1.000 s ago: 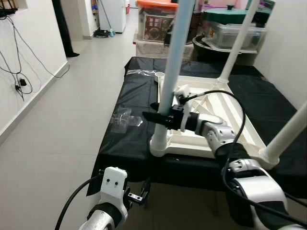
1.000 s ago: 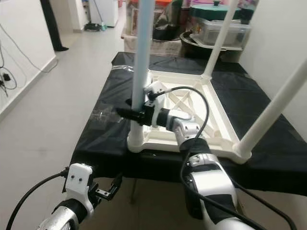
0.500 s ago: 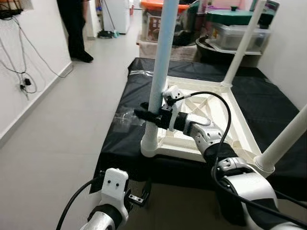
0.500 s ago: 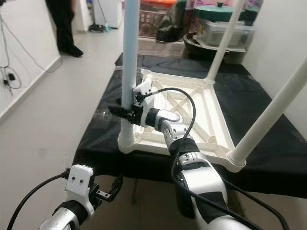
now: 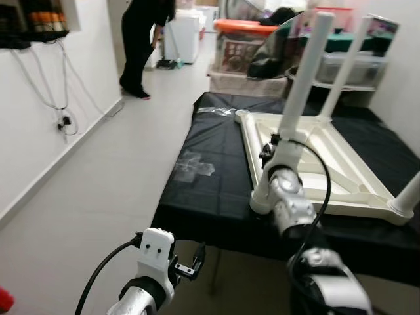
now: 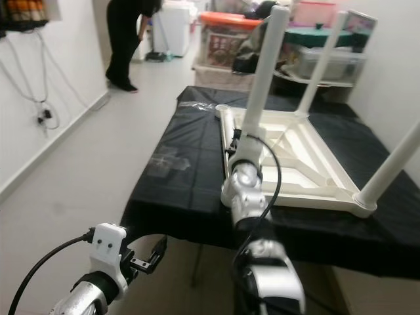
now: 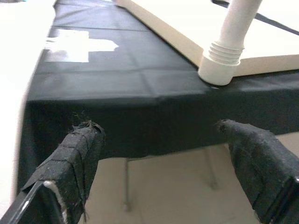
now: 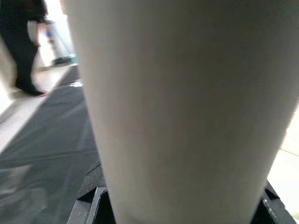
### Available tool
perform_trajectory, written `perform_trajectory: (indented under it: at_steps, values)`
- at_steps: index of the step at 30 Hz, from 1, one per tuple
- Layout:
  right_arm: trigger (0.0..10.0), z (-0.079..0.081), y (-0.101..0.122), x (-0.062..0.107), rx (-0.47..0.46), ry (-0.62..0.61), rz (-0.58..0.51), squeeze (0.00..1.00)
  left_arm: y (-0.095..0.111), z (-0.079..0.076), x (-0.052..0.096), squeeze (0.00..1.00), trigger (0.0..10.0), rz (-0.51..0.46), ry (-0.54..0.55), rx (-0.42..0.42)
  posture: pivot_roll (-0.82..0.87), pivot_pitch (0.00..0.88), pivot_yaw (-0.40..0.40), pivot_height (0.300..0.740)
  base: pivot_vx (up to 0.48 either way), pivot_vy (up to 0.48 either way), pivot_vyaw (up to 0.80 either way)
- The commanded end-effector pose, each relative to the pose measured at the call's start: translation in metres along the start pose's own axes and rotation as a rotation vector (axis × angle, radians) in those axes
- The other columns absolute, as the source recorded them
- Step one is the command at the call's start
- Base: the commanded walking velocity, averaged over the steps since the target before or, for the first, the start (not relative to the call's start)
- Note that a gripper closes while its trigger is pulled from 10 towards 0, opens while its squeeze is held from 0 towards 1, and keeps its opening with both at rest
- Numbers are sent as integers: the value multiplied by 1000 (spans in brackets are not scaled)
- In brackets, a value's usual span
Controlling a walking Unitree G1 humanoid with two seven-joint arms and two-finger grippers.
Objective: Building children table
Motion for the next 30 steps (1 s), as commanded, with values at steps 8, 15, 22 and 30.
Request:
perform_trajectory:
  at_steps: [8, 15, 22, 30]
  values:
    - [10000, 34, -9, 5, -81, 149, 13, 1000, -2, 0, -2, 0, 10000, 1, 2, -2, 107, 0, -79, 740, 0, 0, 0]
    - [10000, 37, 10, 2, -78, 509, -4, 0, -2, -1, -3, 0, 10000, 1, -3, -1, 101, 0, -86, 740, 0, 0, 0]
    - [10000, 39, 18, 12, 4, 1067, 218, 0, -1, -2, -4, 0, 10000, -4, -6, 6, 82, 0, -98, 740, 0, 0, 0]
    - [10000, 57, 14, 39, 159, 1487, 360, 0, -2, -4, -2, 0, 10000, -5, -9, 7, 104, 0, -112, 740, 0, 0, 0]
Point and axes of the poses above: a point about 5 cm out from each wrist's last joint towards the gripper, its own x axis pointing back from the gripper into the wrist, its own y axis along the axis of the wrist's last joint, z = x × y, the point moved 2 cm from there along -x, pointing out of the wrist towards the gripper, and after that the axes turned 8 degrees about -x, right-handed, at the moved point
